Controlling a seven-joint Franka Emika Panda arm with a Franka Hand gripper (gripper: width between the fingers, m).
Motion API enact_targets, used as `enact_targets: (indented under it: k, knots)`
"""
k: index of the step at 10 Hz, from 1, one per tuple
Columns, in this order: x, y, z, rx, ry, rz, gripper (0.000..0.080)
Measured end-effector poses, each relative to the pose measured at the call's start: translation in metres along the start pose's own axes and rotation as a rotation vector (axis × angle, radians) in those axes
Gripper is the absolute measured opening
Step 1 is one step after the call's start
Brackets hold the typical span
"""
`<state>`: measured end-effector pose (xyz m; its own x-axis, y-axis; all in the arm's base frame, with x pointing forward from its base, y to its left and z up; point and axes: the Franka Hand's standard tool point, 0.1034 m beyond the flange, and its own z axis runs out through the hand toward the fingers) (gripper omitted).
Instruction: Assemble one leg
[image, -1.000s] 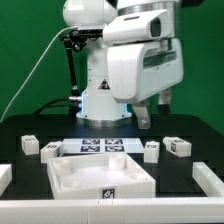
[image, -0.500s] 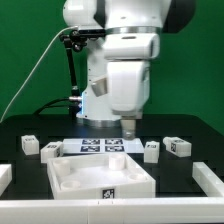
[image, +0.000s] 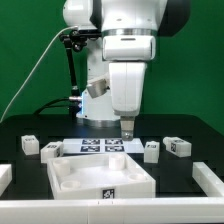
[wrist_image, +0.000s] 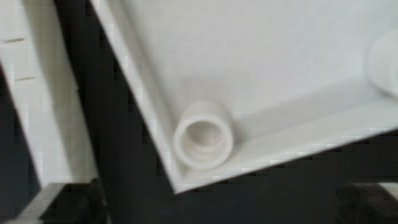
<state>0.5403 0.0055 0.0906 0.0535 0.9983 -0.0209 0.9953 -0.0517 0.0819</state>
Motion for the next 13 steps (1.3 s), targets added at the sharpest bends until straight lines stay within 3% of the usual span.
enact_targets:
  k: [3,7,11,13]
  knots:
    - [-0.02,-0.018,0.015,0.035,-0.046,-0.168,0.065]
    - [-0.024,-0.023,0.017,0.038,-0.045,-0.178,0.065]
    - [-0.042,-0.081,0.047,0.087,-0.019,-0.177,0.065]
    - [-0.052,-0.095,0.065,0.121,-0.01,-0.167,0.065]
